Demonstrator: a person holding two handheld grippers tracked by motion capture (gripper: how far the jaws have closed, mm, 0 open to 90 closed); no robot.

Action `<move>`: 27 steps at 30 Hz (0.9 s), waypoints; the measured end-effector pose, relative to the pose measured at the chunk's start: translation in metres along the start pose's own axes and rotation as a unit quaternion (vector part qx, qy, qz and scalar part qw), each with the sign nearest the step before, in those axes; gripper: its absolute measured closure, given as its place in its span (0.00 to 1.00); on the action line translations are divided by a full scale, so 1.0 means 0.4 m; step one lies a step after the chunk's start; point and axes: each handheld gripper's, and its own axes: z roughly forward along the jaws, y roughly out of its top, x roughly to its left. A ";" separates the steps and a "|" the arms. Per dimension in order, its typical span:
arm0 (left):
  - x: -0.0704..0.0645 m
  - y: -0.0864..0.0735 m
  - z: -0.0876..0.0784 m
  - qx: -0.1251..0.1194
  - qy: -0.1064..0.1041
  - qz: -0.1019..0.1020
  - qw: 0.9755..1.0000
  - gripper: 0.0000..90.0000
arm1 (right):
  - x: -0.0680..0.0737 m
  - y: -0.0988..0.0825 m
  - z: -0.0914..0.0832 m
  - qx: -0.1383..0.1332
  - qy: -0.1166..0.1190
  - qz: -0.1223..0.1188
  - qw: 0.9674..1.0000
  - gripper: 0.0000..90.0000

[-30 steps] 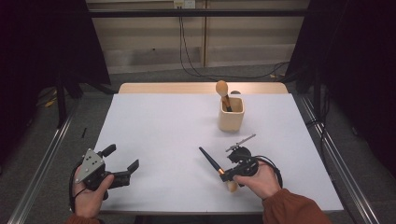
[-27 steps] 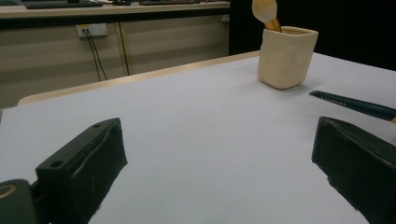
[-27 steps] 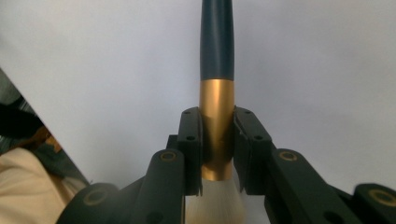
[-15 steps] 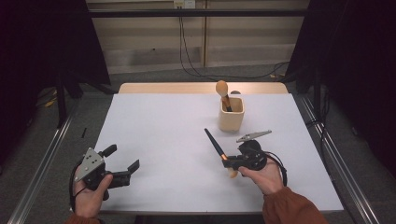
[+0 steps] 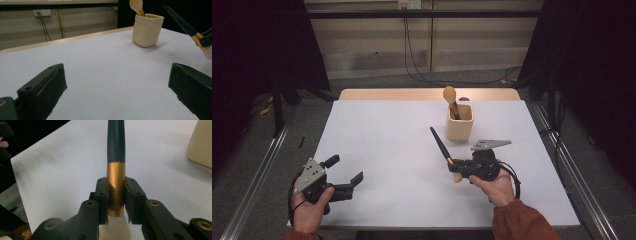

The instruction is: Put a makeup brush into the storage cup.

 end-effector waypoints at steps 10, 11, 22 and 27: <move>-0.021 0.014 0.017 0.011 -0.032 0.009 0.999 0.03 | -0.005 0.011 -0.010 -0.016 0.035 -0.027 0.999 0.83; -0.026 0.017 0.020 0.011 -0.038 0.013 0.999 0.03 | -0.004 0.011 -0.009 -0.017 0.039 -0.029 0.999 0.83; -0.077 0.043 0.047 0.021 -0.091 0.041 0.995 0.02 | 0.020 0.030 -0.002 -0.003 0.072 -0.058 0.996 0.83; -0.084 0.044 0.057 0.034 -0.113 0.041 0.992 0.02 | 0.032 0.039 0.005 0.008 0.082 -0.071 0.994 0.83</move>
